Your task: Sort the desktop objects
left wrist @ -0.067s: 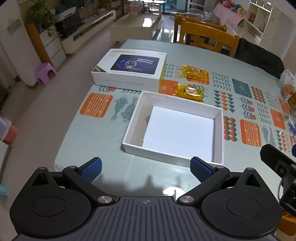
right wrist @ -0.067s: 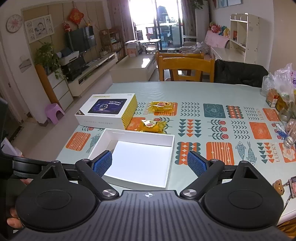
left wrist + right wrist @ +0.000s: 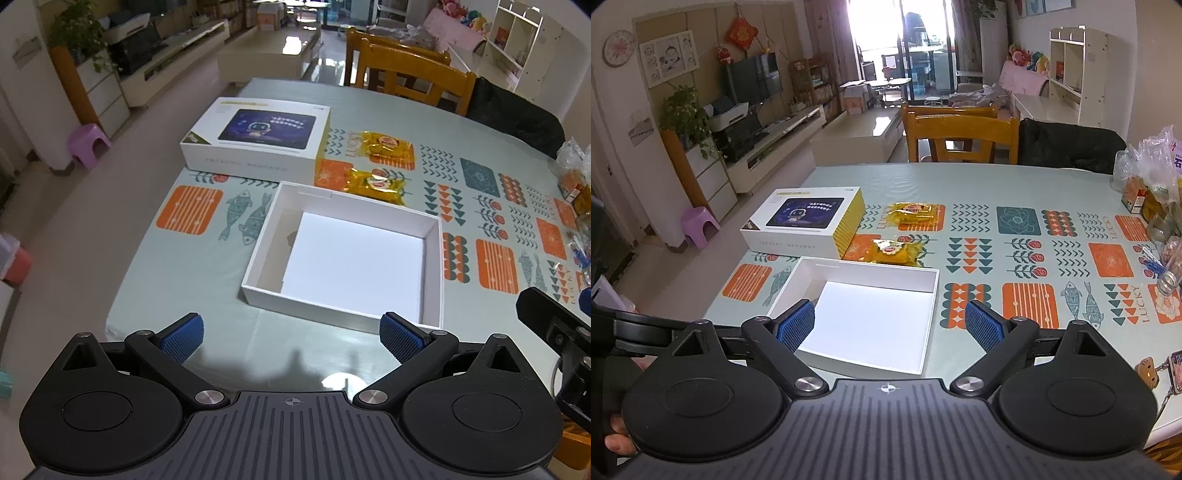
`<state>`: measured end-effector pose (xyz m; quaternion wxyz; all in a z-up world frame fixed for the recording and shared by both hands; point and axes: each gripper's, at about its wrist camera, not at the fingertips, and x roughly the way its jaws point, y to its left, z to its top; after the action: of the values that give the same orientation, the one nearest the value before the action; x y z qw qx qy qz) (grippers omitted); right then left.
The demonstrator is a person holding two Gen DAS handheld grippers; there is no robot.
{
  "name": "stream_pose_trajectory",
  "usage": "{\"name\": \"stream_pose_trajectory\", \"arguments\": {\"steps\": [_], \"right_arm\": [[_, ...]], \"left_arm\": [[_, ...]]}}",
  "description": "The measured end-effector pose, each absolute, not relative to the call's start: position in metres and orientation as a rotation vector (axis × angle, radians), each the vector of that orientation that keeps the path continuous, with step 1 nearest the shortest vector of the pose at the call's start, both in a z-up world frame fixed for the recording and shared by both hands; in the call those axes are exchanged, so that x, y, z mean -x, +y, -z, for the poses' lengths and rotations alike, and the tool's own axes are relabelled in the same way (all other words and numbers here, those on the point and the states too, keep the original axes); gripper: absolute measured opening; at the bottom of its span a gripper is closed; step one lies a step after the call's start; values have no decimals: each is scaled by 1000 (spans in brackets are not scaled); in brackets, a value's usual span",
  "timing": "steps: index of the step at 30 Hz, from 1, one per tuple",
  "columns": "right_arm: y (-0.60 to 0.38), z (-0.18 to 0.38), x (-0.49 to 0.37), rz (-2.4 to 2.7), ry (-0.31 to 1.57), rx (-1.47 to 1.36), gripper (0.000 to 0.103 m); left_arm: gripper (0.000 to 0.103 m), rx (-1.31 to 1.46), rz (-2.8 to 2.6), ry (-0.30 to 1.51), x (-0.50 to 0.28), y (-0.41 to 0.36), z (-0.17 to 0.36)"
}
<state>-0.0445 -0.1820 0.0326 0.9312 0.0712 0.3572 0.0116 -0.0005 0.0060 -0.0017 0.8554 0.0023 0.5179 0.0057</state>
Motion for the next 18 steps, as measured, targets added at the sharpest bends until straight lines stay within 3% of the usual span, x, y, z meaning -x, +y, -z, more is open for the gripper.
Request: {"name": "stream_pose_trajectory", "arguments": {"steps": [18], "right_arm": [[-183, -38, 41, -19, 673, -226, 103]], "left_arm": [[103, -47, -97, 1027, 5, -25, -26]]}}
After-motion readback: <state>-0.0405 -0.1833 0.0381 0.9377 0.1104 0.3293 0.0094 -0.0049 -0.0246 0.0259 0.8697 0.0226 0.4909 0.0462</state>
